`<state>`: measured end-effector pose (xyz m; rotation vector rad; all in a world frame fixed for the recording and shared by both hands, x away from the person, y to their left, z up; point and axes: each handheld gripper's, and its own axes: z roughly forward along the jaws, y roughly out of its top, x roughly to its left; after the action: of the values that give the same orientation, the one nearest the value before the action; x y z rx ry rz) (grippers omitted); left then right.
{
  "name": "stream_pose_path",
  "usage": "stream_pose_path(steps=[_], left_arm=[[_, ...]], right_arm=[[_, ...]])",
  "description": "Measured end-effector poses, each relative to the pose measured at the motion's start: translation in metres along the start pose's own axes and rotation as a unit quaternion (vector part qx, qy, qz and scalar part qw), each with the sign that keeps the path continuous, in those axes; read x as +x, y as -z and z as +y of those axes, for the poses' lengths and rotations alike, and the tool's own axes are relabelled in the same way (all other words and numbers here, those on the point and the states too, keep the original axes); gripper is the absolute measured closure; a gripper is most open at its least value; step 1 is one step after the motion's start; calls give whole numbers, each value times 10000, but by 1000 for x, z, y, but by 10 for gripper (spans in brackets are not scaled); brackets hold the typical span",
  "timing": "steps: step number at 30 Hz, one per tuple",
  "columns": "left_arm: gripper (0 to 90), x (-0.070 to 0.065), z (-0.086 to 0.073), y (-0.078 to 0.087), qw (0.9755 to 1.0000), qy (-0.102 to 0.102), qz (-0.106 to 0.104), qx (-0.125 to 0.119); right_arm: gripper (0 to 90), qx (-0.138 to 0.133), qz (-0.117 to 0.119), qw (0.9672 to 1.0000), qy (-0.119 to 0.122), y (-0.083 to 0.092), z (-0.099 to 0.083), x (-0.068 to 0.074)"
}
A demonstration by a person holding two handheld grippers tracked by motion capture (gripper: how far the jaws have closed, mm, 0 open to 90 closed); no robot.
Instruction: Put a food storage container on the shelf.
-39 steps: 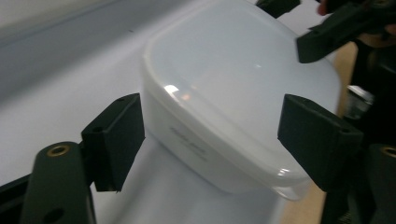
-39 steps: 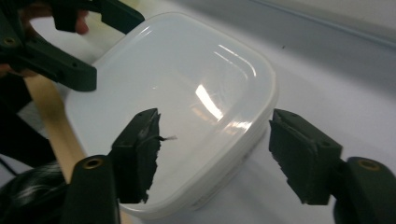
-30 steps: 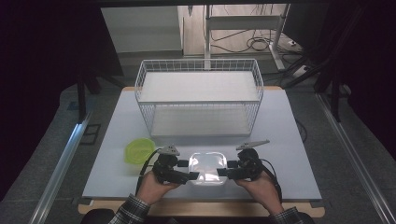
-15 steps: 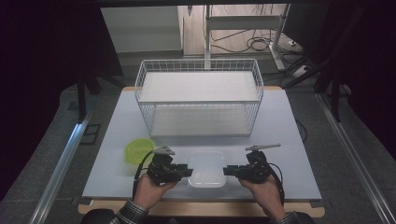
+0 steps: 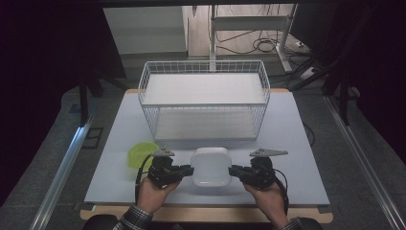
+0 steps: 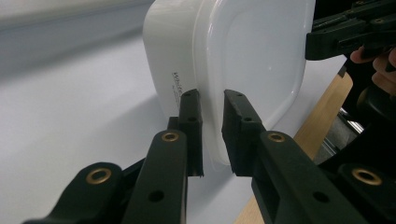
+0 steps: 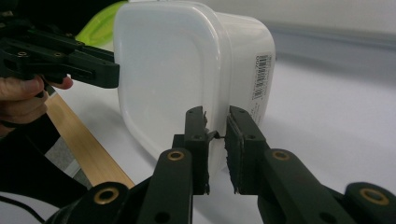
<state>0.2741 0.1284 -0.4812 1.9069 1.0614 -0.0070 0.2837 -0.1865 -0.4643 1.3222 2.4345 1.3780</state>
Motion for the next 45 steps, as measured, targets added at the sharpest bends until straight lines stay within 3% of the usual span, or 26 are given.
stream_pose_path(steps=[11,25,45], left_arm=[[789,-4,16,13,9996,-213,82,-168],[795,-7,49,39,9971,-439,210,-593],[799,-4,92,61,9939,-527,284,-926]], right_arm=[[796,-221,111,9995,183,8,15,2],[793,-545,231,9975,388,13,52,4],[790,-797,142,9947,632,22,104,10]])
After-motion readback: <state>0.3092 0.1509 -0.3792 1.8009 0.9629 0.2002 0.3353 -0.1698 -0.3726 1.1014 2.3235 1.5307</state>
